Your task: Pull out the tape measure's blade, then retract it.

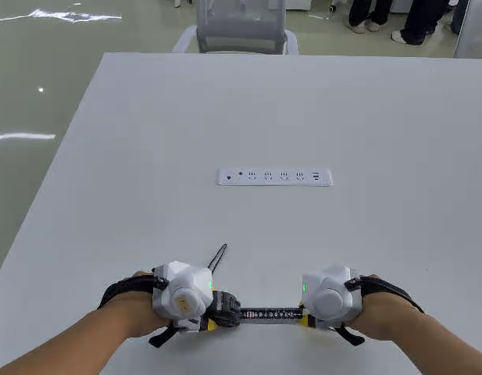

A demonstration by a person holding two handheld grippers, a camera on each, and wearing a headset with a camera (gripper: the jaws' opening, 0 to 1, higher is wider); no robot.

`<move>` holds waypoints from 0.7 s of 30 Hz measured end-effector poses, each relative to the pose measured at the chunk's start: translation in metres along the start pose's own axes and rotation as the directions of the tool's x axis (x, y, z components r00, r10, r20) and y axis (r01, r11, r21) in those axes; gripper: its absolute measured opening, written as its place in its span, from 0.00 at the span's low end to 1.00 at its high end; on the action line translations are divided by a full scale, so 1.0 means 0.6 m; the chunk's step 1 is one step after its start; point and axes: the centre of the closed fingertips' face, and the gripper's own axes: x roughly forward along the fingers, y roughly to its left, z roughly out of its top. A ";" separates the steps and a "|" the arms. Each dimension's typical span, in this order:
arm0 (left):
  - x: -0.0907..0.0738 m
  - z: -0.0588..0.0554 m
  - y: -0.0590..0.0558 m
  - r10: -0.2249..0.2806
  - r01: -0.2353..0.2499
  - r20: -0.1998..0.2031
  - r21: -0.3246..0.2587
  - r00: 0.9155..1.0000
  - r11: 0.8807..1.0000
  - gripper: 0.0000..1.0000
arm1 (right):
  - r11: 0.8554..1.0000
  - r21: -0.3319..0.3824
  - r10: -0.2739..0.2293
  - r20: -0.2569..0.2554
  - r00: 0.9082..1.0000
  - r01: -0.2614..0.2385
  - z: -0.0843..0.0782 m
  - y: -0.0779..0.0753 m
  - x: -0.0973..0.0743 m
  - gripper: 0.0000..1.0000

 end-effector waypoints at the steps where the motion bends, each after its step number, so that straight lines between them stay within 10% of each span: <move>1: 0.000 0.000 0.000 0.000 0.000 0.000 0.000 1.000 1.000 0.32 | 1.000 -0.002 0.000 -0.001 1.000 0.000 0.000 0.000 -0.001 0.11; 21: 0.000 0.001 -0.001 -0.002 0.002 0.003 -0.002 1.000 1.000 0.32 | 1.000 -0.001 -0.003 -0.008 1.000 0.003 -0.013 -0.002 -0.006 0.11</move>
